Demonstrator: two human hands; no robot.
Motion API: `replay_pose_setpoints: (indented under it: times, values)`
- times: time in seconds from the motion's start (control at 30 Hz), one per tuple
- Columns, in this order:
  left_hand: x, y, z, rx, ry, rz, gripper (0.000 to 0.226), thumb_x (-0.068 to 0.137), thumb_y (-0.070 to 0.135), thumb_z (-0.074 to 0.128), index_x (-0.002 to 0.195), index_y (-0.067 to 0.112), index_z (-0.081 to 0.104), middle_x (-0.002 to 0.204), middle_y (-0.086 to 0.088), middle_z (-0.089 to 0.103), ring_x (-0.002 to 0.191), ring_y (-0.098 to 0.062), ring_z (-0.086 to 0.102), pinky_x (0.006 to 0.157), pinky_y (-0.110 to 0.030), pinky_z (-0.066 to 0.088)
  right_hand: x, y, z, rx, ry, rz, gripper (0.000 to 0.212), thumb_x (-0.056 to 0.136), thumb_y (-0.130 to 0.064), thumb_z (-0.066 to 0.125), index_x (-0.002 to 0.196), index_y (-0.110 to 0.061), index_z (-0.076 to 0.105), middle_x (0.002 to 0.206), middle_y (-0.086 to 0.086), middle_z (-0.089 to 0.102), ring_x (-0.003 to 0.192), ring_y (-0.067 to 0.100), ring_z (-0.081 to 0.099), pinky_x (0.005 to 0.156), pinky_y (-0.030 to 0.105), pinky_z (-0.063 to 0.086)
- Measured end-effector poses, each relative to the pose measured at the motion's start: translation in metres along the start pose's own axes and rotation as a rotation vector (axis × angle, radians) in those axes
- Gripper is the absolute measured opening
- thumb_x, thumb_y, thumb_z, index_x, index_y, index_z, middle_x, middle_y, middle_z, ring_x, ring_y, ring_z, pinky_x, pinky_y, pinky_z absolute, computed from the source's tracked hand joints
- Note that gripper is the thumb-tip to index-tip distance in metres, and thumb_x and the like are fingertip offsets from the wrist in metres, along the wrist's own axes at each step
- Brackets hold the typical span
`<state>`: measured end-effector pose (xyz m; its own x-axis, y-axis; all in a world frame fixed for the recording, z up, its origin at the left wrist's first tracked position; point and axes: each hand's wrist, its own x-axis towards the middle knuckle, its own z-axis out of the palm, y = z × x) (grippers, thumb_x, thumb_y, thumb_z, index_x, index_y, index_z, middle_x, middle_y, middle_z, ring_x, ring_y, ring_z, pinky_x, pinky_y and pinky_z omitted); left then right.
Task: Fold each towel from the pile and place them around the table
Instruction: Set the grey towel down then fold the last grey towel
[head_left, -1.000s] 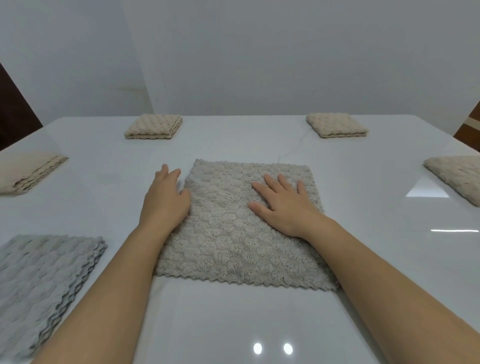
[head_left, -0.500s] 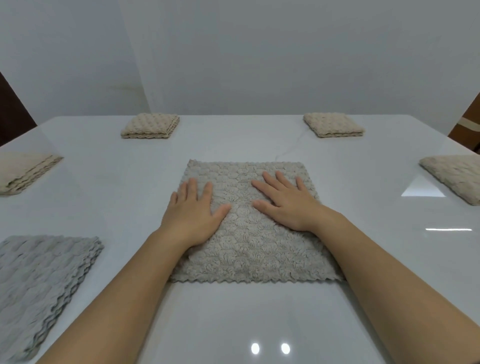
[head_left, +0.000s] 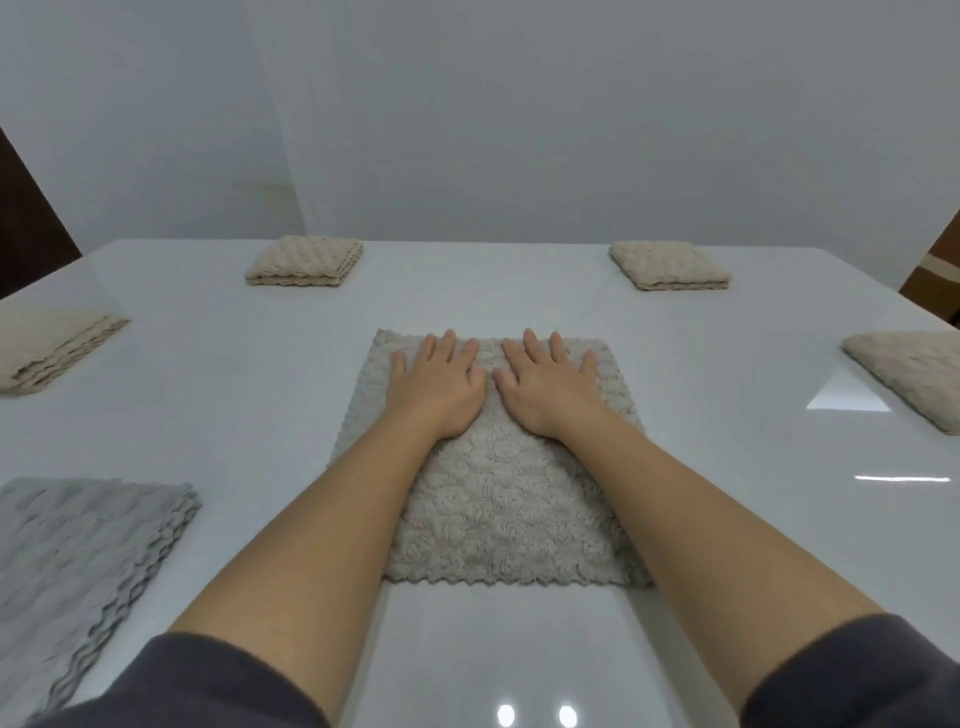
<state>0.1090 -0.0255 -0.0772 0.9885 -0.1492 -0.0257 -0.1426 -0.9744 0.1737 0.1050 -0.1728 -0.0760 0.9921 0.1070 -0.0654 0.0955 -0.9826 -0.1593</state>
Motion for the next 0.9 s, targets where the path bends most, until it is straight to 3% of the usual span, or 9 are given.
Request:
replay_pose_setpoints:
  times: [0.2, 0.33, 0.47, 0.63, 0.9]
  values:
    - [-0.009, -0.038, -0.003, 0.022, 0.027, -0.175, 0.060, 0.101, 0.046, 0.007, 0.156, 0.024, 0.003, 0.163, -0.001, -0.006, 0.150, -0.021, -0.006, 0.118, -0.053, -0.009, -0.007, 0.029, -0.003, 0.001, 0.045, 0.060, 0.061, 0.100, -0.056, 0.011, 0.156, -0.032, 0.008, 0.164, -0.003, -0.002, 0.150, 0.026, -0.006, 0.117, 0.058, -0.005]
    - [-0.028, -0.044, -0.007, -0.009, 0.081, -0.282, 0.064, 0.100, 0.046, 0.009, 0.156, 0.016, 0.006, 0.163, -0.007, -0.006, 0.150, -0.024, -0.009, 0.116, -0.056, -0.013, -0.026, 0.039, -0.006, 0.005, 0.084, 0.093, 0.064, 0.100, -0.055, 0.011, 0.157, -0.025, 0.007, 0.164, 0.003, -0.005, 0.150, 0.029, -0.011, 0.118, 0.055, -0.008]
    - [-0.060, -0.028, -0.014, 0.018, 0.220, -0.147, 0.062, 0.102, 0.041, 0.015, 0.155, 0.011, 0.008, 0.163, -0.009, -0.006, 0.150, -0.021, -0.010, 0.117, -0.053, -0.013, -0.055, 0.024, -0.012, 0.023, 0.158, 0.016, 0.062, 0.103, -0.047, 0.013, 0.157, -0.017, 0.005, 0.164, 0.004, -0.006, 0.150, 0.026, -0.011, 0.119, 0.051, -0.009]
    - [-0.107, 0.005, -0.015, -0.010, 0.137, 0.092, 0.061, 0.103, 0.041, 0.018, 0.156, 0.015, 0.003, 0.163, -0.001, -0.007, 0.149, -0.014, -0.011, 0.120, -0.046, -0.010, -0.098, -0.006, -0.009, 0.041, 0.050, -0.127, 0.062, 0.103, -0.046, 0.014, 0.157, -0.018, 0.000, 0.164, -0.001, -0.009, 0.150, 0.022, -0.013, 0.120, 0.051, -0.008]
    - [-0.139, -0.027, 0.002, -0.005, 0.017, 0.016, 0.064, 0.100, 0.053, 0.013, 0.156, 0.025, 0.000, 0.163, 0.007, -0.008, 0.149, -0.010, -0.009, 0.120, -0.047, -0.008, -0.131, 0.015, 0.007, 0.031, 0.015, -0.089, 0.066, 0.101, -0.056, 0.015, 0.157, -0.025, 0.002, 0.164, -0.004, -0.007, 0.150, 0.019, -0.010, 0.120, 0.049, -0.008]
